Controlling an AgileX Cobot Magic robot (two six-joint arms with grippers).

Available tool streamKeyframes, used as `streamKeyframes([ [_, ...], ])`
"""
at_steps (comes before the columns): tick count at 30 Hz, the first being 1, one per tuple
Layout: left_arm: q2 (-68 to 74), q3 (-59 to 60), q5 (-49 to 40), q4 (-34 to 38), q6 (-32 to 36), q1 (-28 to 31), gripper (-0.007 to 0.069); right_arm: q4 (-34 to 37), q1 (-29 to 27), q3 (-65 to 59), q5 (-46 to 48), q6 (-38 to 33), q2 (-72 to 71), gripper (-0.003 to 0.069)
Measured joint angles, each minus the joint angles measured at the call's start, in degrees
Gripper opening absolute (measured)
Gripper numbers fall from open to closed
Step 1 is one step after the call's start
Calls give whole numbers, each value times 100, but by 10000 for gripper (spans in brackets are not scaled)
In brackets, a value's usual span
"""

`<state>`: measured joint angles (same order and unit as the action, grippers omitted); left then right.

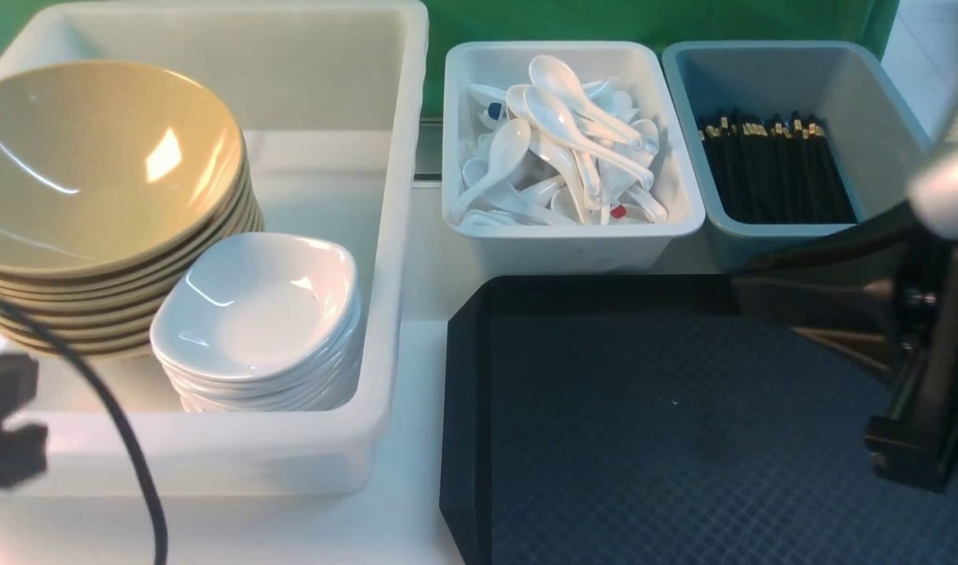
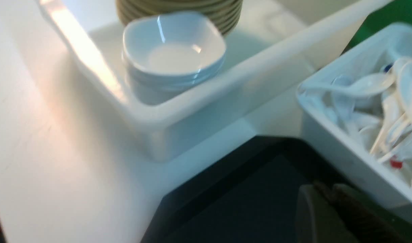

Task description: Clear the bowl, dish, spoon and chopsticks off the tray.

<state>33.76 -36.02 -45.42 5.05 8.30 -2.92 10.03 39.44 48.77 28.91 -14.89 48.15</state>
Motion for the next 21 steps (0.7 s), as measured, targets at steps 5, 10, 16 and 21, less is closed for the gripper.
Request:
streamKeyframes([
  [5, -730, 930, 862, 0, 0, 0, -11, 26, 0, -787, -1055, -6, -757, 97],
  [10, -1157, 1261, 1122, 0, 0, 0, -11, 37, 0, -1084, -1521, -10, -1007, 98],
  [16, -1208, 1288, 1035, 0, 0, 0, -11, 36, 0, -1096, -1491, -12, -983, 98],
  [21, -1218, 1288, 1022, 0, 0, 0, -12, 42, 0, -1096, -1491, -12, -983, 98],
])
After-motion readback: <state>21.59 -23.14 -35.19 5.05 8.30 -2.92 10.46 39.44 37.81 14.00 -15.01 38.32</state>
